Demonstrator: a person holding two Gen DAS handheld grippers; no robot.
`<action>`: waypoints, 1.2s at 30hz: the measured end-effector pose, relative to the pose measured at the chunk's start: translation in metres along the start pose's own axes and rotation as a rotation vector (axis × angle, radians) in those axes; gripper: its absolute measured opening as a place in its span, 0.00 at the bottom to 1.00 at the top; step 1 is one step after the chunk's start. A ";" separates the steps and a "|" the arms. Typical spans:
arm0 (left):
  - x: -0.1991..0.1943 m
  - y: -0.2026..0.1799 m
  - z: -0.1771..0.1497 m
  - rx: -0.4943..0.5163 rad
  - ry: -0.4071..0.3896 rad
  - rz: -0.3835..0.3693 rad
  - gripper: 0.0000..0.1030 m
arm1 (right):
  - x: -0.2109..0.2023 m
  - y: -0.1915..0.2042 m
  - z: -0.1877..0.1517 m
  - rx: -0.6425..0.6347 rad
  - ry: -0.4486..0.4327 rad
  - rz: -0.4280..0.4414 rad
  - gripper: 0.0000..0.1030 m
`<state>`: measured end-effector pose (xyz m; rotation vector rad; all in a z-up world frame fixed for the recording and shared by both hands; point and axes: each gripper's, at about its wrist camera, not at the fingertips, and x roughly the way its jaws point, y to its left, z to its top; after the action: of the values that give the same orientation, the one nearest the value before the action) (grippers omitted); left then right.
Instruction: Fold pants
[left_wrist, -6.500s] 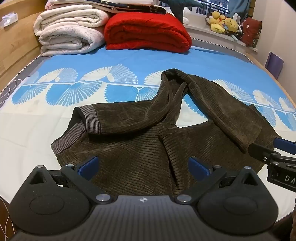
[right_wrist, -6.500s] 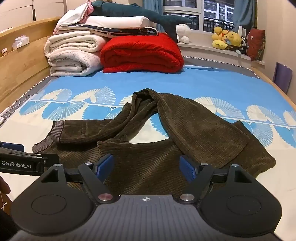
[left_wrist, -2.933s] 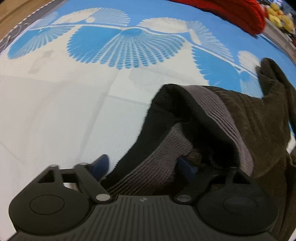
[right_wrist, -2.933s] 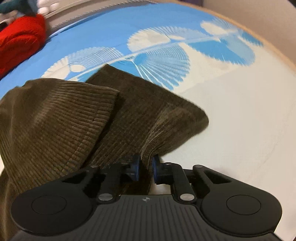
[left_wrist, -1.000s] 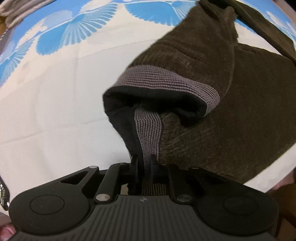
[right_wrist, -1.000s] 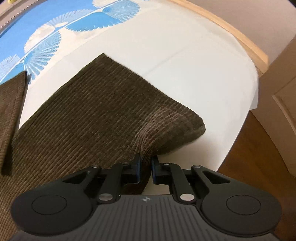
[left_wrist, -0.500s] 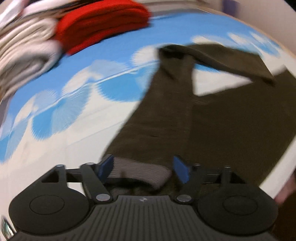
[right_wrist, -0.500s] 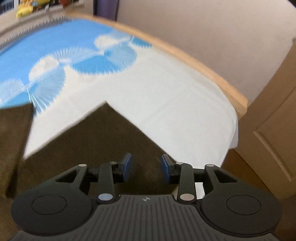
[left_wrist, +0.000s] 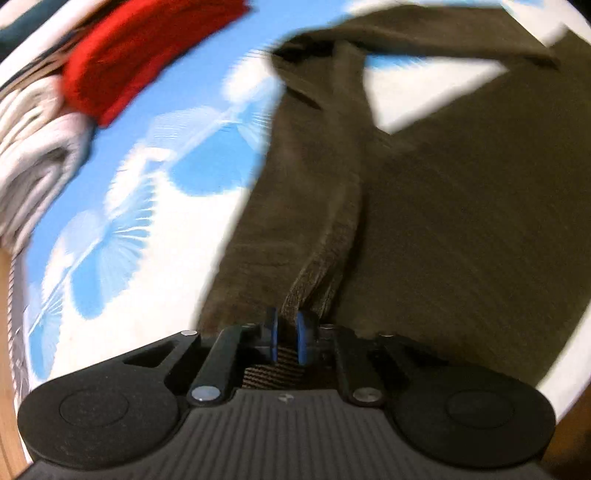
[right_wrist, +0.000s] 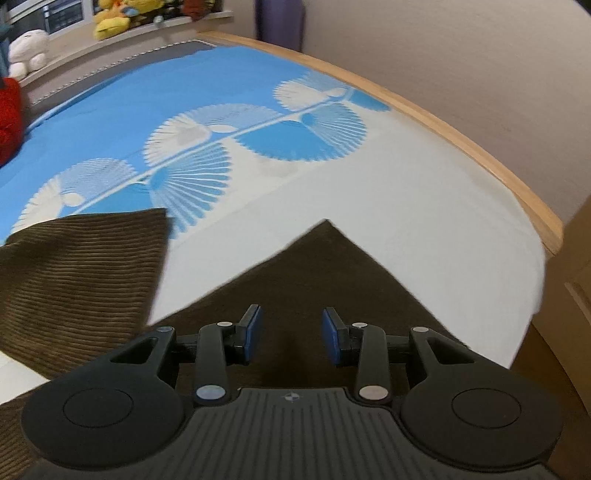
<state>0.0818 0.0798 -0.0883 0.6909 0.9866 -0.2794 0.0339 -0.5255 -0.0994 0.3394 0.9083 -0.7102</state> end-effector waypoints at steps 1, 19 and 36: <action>-0.003 0.015 0.001 -0.049 -0.013 0.035 0.09 | -0.001 0.005 0.002 -0.005 -0.002 0.009 0.36; -0.003 0.144 -0.031 -0.768 -0.058 0.134 0.10 | -0.013 0.045 0.003 -0.075 -0.019 0.138 0.36; 0.016 0.040 0.076 -0.641 -0.066 -0.159 0.29 | 0.054 0.094 -0.025 0.124 0.408 0.424 0.39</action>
<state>0.1615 0.0626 -0.0580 0.0195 0.9954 -0.1093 0.1055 -0.4660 -0.1603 0.7816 1.1316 -0.3062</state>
